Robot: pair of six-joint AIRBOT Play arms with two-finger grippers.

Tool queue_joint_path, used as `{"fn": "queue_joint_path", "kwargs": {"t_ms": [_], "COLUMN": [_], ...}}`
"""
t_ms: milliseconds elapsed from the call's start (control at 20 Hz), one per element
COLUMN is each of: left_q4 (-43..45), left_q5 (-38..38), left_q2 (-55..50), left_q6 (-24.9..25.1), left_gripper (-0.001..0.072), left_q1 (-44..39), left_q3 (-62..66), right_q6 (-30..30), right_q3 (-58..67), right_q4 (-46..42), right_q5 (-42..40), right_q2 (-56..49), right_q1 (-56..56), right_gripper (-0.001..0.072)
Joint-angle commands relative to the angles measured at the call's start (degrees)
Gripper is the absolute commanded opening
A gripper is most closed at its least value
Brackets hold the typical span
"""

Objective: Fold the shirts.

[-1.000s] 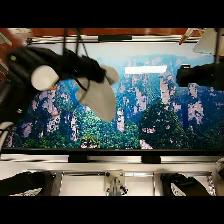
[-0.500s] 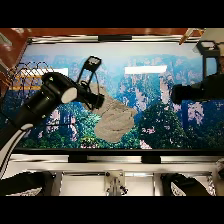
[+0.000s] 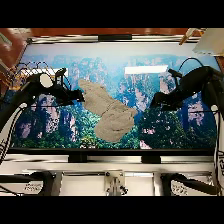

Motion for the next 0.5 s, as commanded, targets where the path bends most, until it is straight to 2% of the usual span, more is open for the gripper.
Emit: {"fn": "queue_joint_path", "kwargs": {"t_ms": [0,150,250,300,350,400,450], "left_q4": [-8.5,-11.4,-13.6,-14.6,-15.5,-15.7,-15.7], "left_q5": [6.6,10.2,10.6,10.5,10.5,10.5,10.0], "left_q2": [-5.9,-9.2,-10.4,-10.8,-10.9,-10.8,-10.8], "left_q6": [3.7,5.4,8.6,10.1,11.4,12.7,14.2], "left_gripper": [0.0720,0.0719,0.0716,0.0618,0.0320,0.0177,0.0086], "left_q1": [1.7,1.2,1.1,1.1,1.0,1.0,1.1], "left_q3": [-0.9,-0.9,-0.9,-0.9,-0.9,-0.8,-0.3], "right_q6": [-1.1,-1.2,-1.5,-1.6,-2.1,-2.2,-2.2], "right_q3": [-0.1,-0.1,-0.2,-0.3,-0.5,-0.9,-1.2], "right_q4": [5.1,5.0,5.1,5.0,5.0,5.1,5.1], "right_q5": [-0.1,-0.1,-0.1,0.0,0.5,0.9,1.2], "right_q2": [-5.6,-7.7,-8.5,-8.9,-9.1,-9.5,-9.9], "right_q1": [0.9,2.9,4.4,5.2,6.1,7.0,7.7], "right_gripper": [0.0664,0.0664,0.0664,0.0664,0.0664,0.0664,0.0664]}}
